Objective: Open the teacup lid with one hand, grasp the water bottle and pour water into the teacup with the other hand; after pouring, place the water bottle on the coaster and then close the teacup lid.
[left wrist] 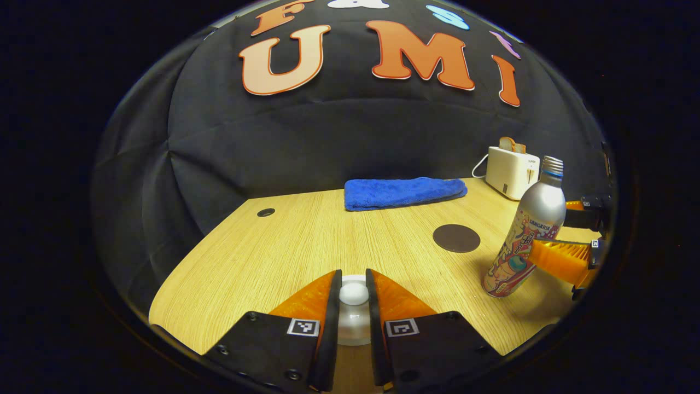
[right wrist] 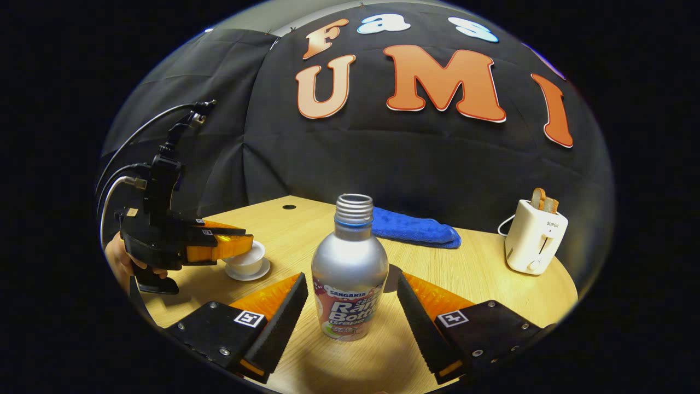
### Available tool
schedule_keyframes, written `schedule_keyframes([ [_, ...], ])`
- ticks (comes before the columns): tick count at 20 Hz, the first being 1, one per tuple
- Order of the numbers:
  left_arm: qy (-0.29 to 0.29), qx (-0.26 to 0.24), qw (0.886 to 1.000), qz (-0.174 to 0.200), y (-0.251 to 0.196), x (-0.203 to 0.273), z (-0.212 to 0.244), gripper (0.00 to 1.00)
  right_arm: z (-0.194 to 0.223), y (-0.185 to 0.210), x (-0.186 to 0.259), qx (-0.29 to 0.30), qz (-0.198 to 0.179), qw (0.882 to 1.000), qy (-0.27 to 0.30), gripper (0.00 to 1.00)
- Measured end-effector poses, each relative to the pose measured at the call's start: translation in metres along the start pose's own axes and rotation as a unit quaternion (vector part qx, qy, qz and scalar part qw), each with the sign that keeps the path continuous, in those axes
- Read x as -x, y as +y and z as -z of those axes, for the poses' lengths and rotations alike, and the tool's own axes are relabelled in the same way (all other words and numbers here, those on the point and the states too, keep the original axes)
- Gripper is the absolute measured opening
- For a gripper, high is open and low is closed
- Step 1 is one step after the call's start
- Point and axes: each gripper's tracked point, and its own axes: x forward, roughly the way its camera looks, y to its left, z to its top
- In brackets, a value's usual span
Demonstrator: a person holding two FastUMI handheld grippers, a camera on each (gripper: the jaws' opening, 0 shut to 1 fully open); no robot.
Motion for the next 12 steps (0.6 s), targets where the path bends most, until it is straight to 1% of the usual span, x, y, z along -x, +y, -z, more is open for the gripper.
schedule_keyframes([
  [3,-0.022,0.013,1.0,-0.008,0.006,0.003,-0.008,0.3,0.007,0.004,-0.006,-0.002,-0.002,1.0,0.013,0.99],
  [5,-0.038,0.013,0.999,-0.019,0.014,0.008,-0.017,0.3,0.008,0.005,-0.009,-0.002,0.0,1.0,0.021,0.98],
  [7,-0.049,0.009,0.998,-0.031,0.021,0.014,-0.024,0.3,0.005,0.004,-0.013,0.001,0.004,1.0,0.022,0.9],
  [8,-0.053,0.007,0.998,-0.036,0.024,0.018,-0.027,0.3,0.005,0.007,-0.013,0.005,0.003,1.0,0.028,0.81],
  [11,-0.065,0.01,0.997,-0.051,0.037,0.026,-0.034,0.3,-0.006,0.002,-0.016,0.042,0.012,0.999,0.03,0.8],
  [12,-0.067,0.009,0.996,-0.057,0.042,0.027,-0.034,0.27,-0.011,0.0,-0.017,0.063,0.018,0.997,0.028,0.8],
])
